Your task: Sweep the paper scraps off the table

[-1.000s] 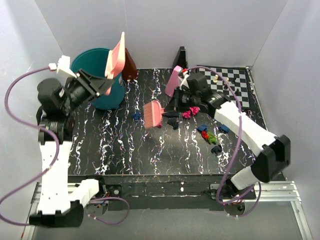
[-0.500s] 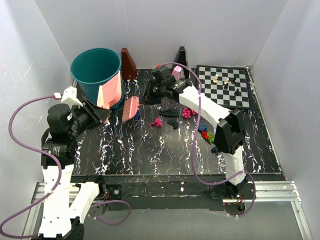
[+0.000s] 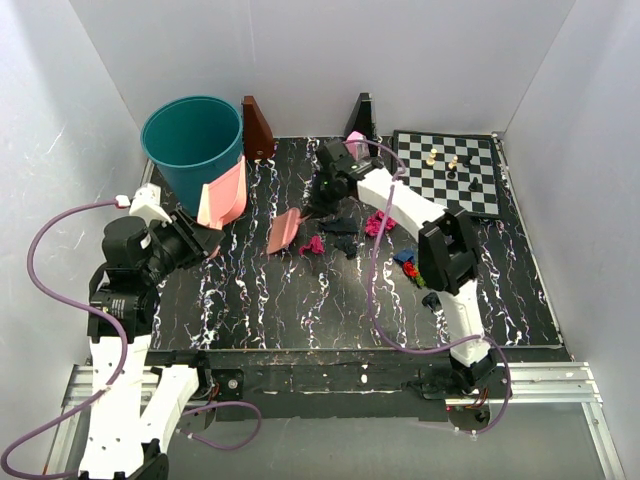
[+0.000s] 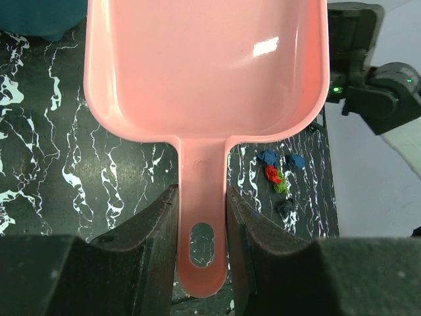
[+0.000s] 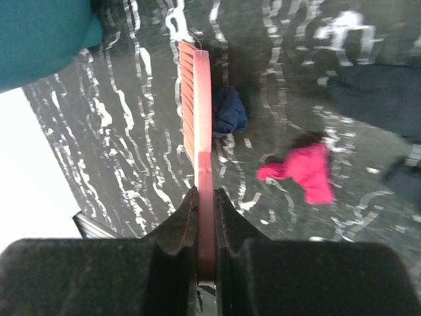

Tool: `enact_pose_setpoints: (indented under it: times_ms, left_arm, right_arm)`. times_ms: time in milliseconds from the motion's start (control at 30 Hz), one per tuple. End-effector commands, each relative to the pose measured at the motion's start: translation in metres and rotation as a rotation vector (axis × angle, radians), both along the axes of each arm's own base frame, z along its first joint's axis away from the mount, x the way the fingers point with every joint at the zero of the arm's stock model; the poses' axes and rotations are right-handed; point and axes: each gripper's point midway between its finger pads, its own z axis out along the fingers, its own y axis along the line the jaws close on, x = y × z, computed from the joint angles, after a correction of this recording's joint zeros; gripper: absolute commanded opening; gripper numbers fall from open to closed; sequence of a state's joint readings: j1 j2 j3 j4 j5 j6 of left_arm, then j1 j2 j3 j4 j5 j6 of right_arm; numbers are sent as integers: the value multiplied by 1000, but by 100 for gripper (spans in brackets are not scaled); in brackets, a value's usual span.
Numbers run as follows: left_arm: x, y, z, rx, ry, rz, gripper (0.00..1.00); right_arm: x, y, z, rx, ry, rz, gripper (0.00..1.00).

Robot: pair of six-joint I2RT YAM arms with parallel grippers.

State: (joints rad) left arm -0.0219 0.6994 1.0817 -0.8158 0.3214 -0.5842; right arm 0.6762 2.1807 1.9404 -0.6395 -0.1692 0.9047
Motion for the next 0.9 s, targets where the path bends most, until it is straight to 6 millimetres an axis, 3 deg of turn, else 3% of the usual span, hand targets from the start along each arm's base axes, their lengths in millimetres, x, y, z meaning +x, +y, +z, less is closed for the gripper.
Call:
enact_pose_setpoints:
  times_ms: [0, 100, 233, 467, 600, 767, 867]
  left_arm:
    - [2, -3, -2, -5, -11, -18, 0]
    - [6, -5, -8, -13, 4, -23, 0]
    - [11, -10, -15, -30, 20, -40, 0]
    - [17, -20, -25, -29, 38, -78, 0]
    - [19, -27, -35, -15, 46, -102, 0]
    - [21, -42, -53, 28, 67, -143, 0]
    - [22, -58, -64, 56, 74, -195, 0]
  right_arm:
    - [1, -88, 11, -204, -24, -59, 1]
    - [-6, -119, 22, -242, -29, -46, 1]
    - [-4, -136, 48, -240, -90, -27, 1]
    - [-1, -151, 139, -243, -247, -39, 1]
    - [-16, -184, 179, -298, -336, -115, 1]
    - [-53, -228, 183, -323, -358, -230, 1]
    - [-84, -243, 157, -268, -287, -229, 1]
